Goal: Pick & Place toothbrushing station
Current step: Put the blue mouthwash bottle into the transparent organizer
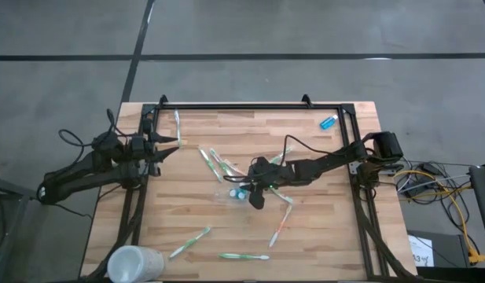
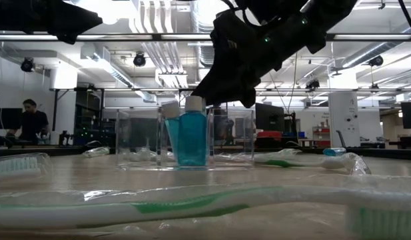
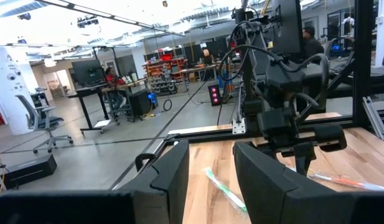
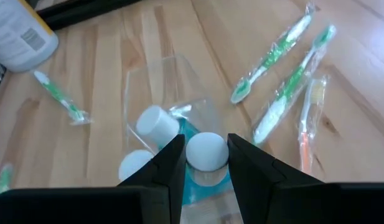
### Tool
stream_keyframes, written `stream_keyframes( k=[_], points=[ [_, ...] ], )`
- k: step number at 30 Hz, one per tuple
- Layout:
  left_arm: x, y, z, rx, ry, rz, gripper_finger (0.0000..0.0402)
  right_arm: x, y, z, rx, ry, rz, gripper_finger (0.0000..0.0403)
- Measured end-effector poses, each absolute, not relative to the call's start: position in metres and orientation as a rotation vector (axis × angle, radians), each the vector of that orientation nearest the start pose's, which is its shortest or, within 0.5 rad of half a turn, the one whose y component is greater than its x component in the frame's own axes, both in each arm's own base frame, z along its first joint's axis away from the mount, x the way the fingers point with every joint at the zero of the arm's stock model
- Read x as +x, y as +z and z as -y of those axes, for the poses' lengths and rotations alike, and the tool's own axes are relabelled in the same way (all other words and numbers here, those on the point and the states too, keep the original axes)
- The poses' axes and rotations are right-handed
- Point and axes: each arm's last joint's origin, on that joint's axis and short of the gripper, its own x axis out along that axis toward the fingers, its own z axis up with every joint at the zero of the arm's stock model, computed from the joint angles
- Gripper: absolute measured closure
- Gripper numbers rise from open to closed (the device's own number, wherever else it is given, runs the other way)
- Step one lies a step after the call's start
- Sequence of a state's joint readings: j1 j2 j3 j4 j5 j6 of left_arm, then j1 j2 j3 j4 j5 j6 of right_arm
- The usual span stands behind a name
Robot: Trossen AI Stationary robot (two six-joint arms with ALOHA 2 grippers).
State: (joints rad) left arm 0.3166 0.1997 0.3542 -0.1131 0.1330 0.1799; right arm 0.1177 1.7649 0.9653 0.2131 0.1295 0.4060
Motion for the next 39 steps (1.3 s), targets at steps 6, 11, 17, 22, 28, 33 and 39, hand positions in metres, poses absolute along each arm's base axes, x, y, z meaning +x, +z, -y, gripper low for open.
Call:
stream_keyframes(
  k=[6, 11, 17, 22, 28, 33, 39],
  points=[
    [0.087, 0.257, -0.025, 0.188, 0.186, 0.024, 0.0268, 0.361, 0.172, -0.039, 0.366, -0.146, -0.579, 0.0303],
    [0.087, 0.257, -0.025, 0.188, 0.187, 0.024, 0.0268, 0.361, 0.172, -0.039, 0.371, -0.148, -0.579, 0.0303],
    [0.087, 0.257, -0.025, 0.188, 0.186, 0.024, 0.0268, 0.360, 0.171, -0.039, 0.427, -0.167, -0.581, 0.0303],
    [0.087, 0.257, -0.025, 0.188, 0.187, 0.024, 0.0268, 0.360, 0.170, -0.039, 0.427, -0.167, -0.582, 0.0298],
    [0.087, 0.257, -0.025, 0.188, 0.186, 0.024, 0.0268, 0.361, 0.172, -0.039, 0.428, -0.165, -0.576, 0.0272],
    [0.087, 0.257, -0.025, 0.188, 0.186, 0.024, 0.0268, 0.363, 0.178, -0.039, 0.430, -0.161, -0.557, 0.0256],
    [0.087, 0.257, -0.025, 0.188, 0.186, 0.024, 0.0268, 0.359, 0.196, -0.035, 0.357, -0.255, -0.475, 0.0254]
  ],
)
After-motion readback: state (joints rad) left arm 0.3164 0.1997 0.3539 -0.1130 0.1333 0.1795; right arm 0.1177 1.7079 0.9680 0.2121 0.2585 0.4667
